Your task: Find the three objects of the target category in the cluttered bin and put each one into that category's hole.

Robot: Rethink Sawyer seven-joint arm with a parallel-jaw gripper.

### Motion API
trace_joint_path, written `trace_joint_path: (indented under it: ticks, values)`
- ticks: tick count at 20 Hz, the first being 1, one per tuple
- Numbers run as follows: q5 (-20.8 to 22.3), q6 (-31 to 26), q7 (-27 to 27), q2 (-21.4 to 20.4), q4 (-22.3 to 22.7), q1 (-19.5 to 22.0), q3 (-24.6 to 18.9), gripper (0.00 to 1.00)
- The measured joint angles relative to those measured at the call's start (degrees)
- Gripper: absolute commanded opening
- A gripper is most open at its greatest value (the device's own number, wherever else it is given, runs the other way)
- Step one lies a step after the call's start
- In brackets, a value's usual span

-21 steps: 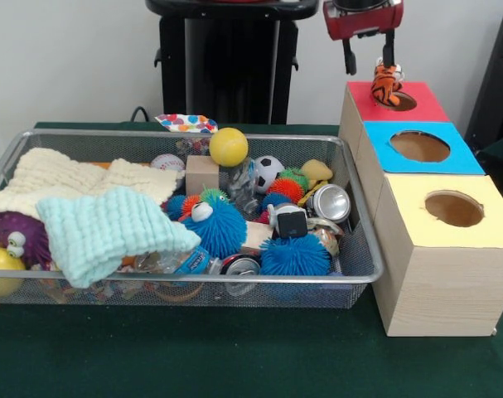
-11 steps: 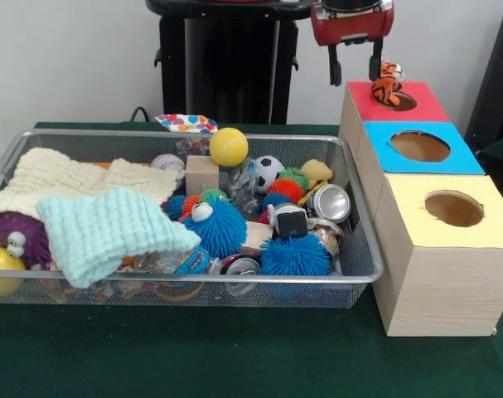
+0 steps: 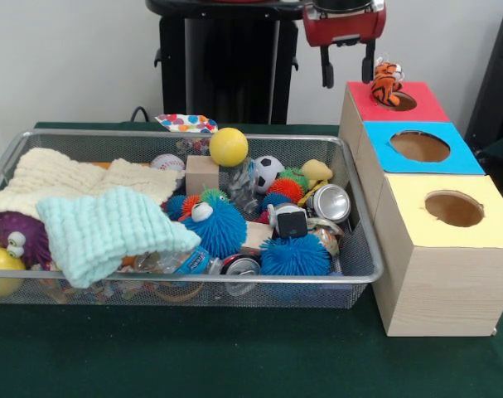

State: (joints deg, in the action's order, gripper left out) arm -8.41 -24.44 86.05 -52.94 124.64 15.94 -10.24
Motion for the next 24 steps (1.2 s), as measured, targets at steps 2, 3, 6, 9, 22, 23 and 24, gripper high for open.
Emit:
trace_joint_path:
  ticks: [2, 3, 6, 9, 22, 23, 24]
  values:
    - [-0.52, 0.06, 0.0, 0.01, 0.0, 0.81, -0.28, 1.0]
    - [-0.6, 0.06, 0.0, 0.01, 0.0, 0.97, -0.32, 1.0]
    - [-0.75, 0.05, 0.0, 0.01, 0.01, 1.4, -0.34, 1.0]
    - [-0.88, 0.06, 0.0, 0.0, 0.1, 1.77, -0.47, 1.0]
    - [-0.4, 2.99, 0.0, 2.26, 1.71, 2.6, -1.69, 1.0]
    - [0.44, 3.92, 0.0, 2.54, 1.62, 2.34, -1.44, 1.0]
    - [1.45, 5.11, 0.0, 2.89, 1.52, 2.06, -1.11, 1.0]
